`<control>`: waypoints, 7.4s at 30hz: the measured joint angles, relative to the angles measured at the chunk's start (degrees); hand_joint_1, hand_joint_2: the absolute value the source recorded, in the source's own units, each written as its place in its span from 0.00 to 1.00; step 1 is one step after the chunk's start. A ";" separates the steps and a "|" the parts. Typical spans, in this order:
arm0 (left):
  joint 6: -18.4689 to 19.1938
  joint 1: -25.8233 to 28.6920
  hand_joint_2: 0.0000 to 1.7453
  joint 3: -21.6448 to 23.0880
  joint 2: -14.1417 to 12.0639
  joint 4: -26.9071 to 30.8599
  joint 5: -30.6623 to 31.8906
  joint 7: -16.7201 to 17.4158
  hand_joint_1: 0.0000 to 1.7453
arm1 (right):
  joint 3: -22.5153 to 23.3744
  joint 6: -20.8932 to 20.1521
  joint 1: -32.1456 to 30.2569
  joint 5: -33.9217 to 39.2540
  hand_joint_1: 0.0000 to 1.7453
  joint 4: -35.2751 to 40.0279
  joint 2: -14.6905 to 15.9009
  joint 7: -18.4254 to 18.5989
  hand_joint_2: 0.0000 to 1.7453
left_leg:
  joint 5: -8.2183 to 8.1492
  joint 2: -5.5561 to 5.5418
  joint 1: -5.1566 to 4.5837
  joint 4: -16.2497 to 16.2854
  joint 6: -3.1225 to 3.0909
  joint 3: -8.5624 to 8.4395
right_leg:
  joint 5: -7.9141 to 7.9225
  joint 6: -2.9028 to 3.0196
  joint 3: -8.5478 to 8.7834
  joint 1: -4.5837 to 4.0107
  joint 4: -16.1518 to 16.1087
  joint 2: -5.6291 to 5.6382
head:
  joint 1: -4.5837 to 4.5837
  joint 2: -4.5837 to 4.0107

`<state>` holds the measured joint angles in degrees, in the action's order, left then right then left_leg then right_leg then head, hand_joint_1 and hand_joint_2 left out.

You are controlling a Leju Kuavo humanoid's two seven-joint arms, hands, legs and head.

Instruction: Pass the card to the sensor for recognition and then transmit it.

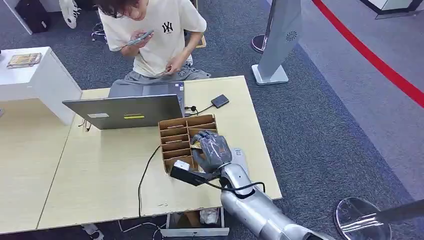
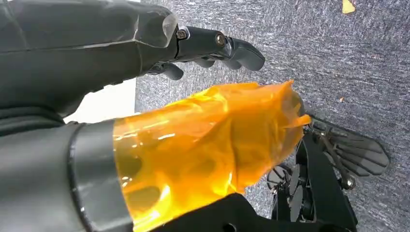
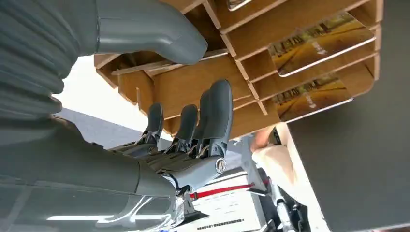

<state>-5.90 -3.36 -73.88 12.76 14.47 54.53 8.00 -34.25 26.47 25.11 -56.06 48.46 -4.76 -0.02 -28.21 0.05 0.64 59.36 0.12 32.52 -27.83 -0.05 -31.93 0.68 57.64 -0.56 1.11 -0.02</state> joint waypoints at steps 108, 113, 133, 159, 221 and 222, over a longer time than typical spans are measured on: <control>0.37 0.00 0.00 -0.02 0.09 0.00 -1.38 -0.74 0.00 | 3.98 0.55 3.44 2.75 1.00 -6.01 -1.11 -1.62 1.00 | 0.00 0.01 0.00 0.06 0.00 0.02 | 0.03 -0.03 0.00 0.00 0.00 0.02 | 0.00 0.00; 0.35 -0.01 0.00 -0.04 0.11 0.00 -1.42 -0.74 0.00 | 4.48 0.72 3.18 3.76 1.00 -4.63 -1.11 -2.34 1.00 | 0.00 0.00 0.00 0.06 0.00 0.02 | 0.03 -0.03 -0.01 0.00 0.00 0.01 | 0.00 0.00; -1.46 0.09 0.00 -1.57 1.51 0.00 -3.45 -1.71 0.00 | 9.73 1.79 -11.65 16.31 1.00 41.53 1.49 -9.88 1.00 | -0.01 0.02 0.00 0.06 -0.02 0.13 | 0.03 -0.04 -0.14 0.00 -0.01 0.03 | 0.00 0.00; -0.92 0.02 0.00 -1.57 1.16 0.00 -0.90 -1.49 0.00 | 7.09 0.35 -8.26 14.65 1.00 42.32 2.73 -9.62 1.00 | 0.04 0.02 0.00 0.06 -0.07 0.16 | 0.05 -0.03 -0.12 0.00 0.01 0.00 | 0.00 0.00; 2.82 -0.25 0.00 3.10 -1.88 -0.04 5.09 -0.72 0.00 | -4.44 -3.94 29.07 -9.91 0.00 -11.34 -5.88 1.25 1.00 | 0.19 0.00 0.00 0.07 -0.08 0.20 | 0.17 -0.08 -0.17 0.00 0.03 0.00 | 0.00 0.00; 2.82 -0.25 0.00 3.10 -1.86 -0.04 4.96 -0.72 0.00 | -4.41 -3.36 28.71 -9.09 0.00 -11.23 -5.88 0.83 1.00 | 0.19 0.00 0.00 0.08 -0.08 0.19 | 0.17 -0.08 -0.16 0.00 0.02 0.00 | 0.00 0.00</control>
